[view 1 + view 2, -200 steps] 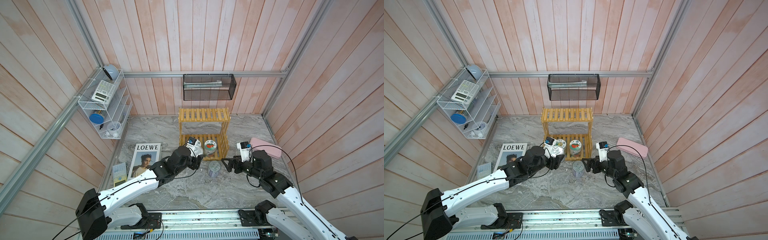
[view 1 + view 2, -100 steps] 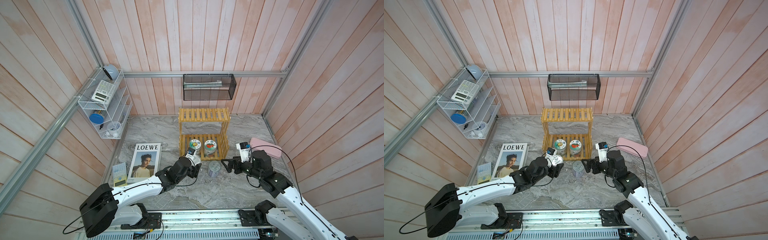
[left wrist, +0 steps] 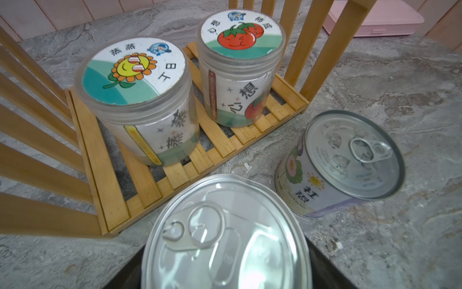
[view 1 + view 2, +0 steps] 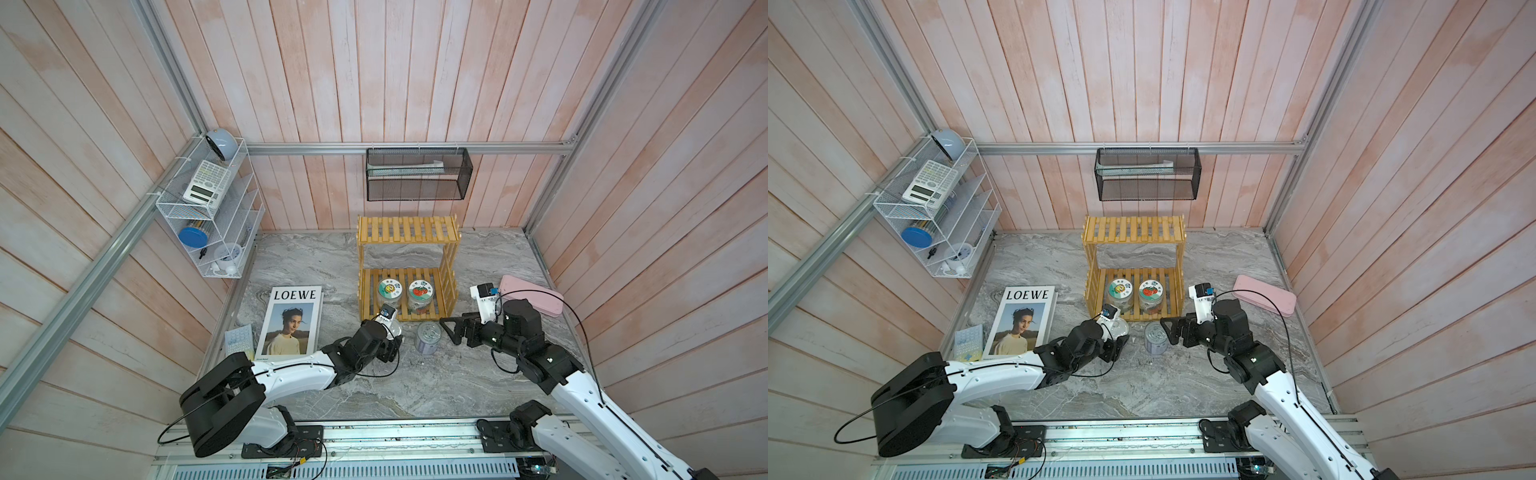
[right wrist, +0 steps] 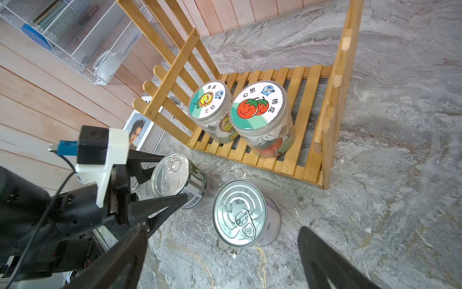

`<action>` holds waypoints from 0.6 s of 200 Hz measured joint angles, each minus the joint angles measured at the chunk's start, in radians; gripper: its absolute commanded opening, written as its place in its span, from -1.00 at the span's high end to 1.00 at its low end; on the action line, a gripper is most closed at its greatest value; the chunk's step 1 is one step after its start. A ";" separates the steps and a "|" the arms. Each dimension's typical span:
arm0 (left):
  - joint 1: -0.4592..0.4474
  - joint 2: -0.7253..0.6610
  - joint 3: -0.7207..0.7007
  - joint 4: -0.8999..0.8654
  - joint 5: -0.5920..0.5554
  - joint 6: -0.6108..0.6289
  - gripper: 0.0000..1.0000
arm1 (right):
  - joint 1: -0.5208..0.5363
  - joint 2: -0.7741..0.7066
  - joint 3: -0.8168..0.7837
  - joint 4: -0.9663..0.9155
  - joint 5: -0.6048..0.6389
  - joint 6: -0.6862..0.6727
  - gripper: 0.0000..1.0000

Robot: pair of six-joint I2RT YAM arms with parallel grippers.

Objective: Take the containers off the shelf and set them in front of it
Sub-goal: Place the container at the center of the board.

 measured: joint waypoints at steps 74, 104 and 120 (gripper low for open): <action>0.000 0.066 -0.023 0.079 -0.001 0.012 -0.48 | 0.000 -0.017 -0.003 0.010 -0.013 0.015 -0.96; 0.000 0.083 -0.038 0.094 -0.005 0.012 -0.49 | 0.000 -0.015 -0.018 0.021 -0.017 0.019 -0.96; 0.000 0.092 -0.045 0.103 -0.011 0.012 -0.52 | 0.000 -0.008 -0.026 0.027 -0.025 0.021 -0.96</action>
